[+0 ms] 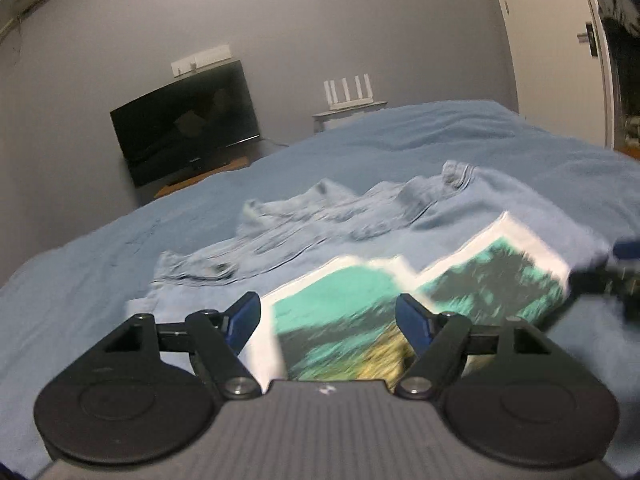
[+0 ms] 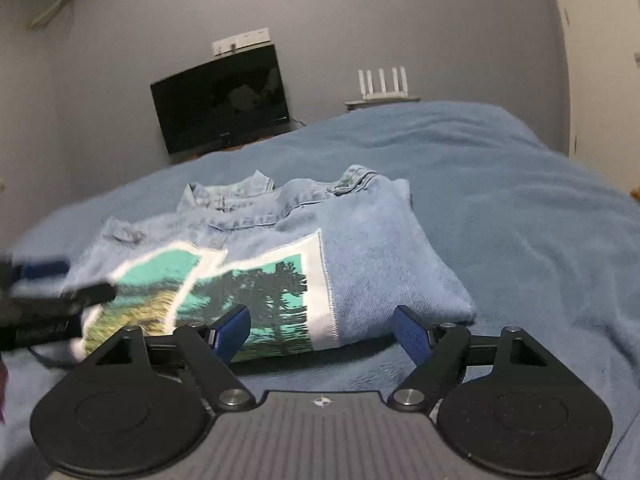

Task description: Fold large clothes

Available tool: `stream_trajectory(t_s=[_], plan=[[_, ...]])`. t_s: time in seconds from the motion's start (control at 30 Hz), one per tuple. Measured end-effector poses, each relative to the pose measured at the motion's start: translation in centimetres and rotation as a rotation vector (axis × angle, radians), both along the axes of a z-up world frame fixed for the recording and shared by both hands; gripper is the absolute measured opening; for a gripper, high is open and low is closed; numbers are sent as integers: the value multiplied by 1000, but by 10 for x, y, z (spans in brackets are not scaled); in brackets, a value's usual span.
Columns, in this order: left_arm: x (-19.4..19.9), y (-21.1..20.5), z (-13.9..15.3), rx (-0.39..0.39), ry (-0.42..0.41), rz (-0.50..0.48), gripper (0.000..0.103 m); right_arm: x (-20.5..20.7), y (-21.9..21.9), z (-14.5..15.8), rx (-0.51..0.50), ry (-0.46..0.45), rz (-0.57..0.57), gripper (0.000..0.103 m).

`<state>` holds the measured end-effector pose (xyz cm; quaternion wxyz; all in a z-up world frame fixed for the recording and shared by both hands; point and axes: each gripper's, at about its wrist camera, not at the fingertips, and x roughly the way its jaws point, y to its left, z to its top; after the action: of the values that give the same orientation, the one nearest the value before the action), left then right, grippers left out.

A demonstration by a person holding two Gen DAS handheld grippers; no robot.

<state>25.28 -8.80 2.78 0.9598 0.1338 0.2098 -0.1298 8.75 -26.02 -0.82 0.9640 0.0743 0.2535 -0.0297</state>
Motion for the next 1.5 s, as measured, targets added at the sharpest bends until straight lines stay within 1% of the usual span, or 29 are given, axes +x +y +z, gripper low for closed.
stream_trajectory(t_s=[0.07, 0.1, 0.17, 0.2, 0.27, 0.3, 0.37, 0.43, 0.5, 0.53, 0.57, 0.63, 0.67, 0.73, 0.77, 0.8, 0.83, 0.87, 0.9, 0.93, 0.97, 1.0, 1.03, 1.07, 1.1, 1.17, 1.27, 1.37, 1.5], plan=[[12, -6, -3, -70, 44, 0, 74, 5, -4, -6, 26, -5, -14, 80], [17, -8, -7, -84, 72, 10, 74, 6, -8, -8, 45, -10, -24, 80], [30, -9, -24, -78, 167, 43, 75, 10, -14, -10, 79, -41, -34, 80], [33, -5, -32, -104, 206, 59, 76, 12, -17, -10, 89, -64, -34, 80], [34, 9, -44, -208, 241, 89, 76, 17, -21, -6, 100, -122, -22, 80], [33, 12, -47, -231, 242, 93, 76, 19, -22, -4, 102, -146, -17, 80], [27, 14, -53, -223, 224, 85, 76, 28, -21, -4, 93, -180, 3, 80], [24, 14, -58, -218, 209, 76, 76, 39, -18, -13, 68, -144, 33, 79], [22, 16, -59, -221, 207, 65, 76, 51, -13, -29, 1, -56, 47, 77], [19, 18, -57, -221, 207, 58, 76, 52, -11, -36, -33, -38, 58, 77], [17, 22, -54, -222, 204, 48, 76, 51, -11, -40, -53, -41, 66, 77], [12, 31, -48, -222, 192, 27, 76, 51, -14, -38, -35, -43, 67, 77], [7, 38, -44, -216, 159, 41, 76, 51, -16, -37, -20, -40, 65, 77], [-3, 56, -37, -197, 73, 112, 76, 50, -18, -38, -4, -35, 61, 77], [-7, 68, -35, -182, 25, 163, 76, 51, -18, -39, -3, -30, 59, 77], [-8, 79, -35, -162, -4, 214, 76, 51, -17, -39, -6, -30, 59, 77], [-7, 92, -35, -151, -15, 274, 76, 49, -15, -40, -14, -29, 58, 77], [-4, 107, -36, -156, -7, 341, 76, 48, -13, -40, -21, -29, 56, 77], [-2, 122, -37, -182, 6, 397, 76, 49, -13, -41, -28, -28, 56, 77], [-1, 139, -40, -234, 21, 431, 76, 47, -11, -41, -35, -28, 56, 77], [-1, 152, -43, -269, 40, 465, 76, 47, -10, -42, -40, -27, 57, 77], [1, 161, -47, -289, 63, 483, 76, 46, -10, -42, -44, -25, 57, 77], [4, 167, -53, -291, 96, 491, 76, 46, -9, -42, -46, -23, 56, 77], [6, 172, -60, -296, 128, 486, 76, 46, -9, -42, -49, -22, 55, 77], [6, 176, -65, -312, 141, 480, 76, 46, -9, -41, -51, -22, 55, 77], [5, 180, -68, -342, 139, 480, 76, 46, -8, -42, -60, -21, 54, 77], [8, 180, -70, -325, 160, 472, 76, 46, -7, -42, -69, -21, 55, 77], [8, 178, -74, -292, 209, 450, 75, 46, -8, -43, -70, -22, 58, 78], [6, 178, -74, -280, 243, 439, 75, 46, -8, -43, -68, -18, 58, 78]])
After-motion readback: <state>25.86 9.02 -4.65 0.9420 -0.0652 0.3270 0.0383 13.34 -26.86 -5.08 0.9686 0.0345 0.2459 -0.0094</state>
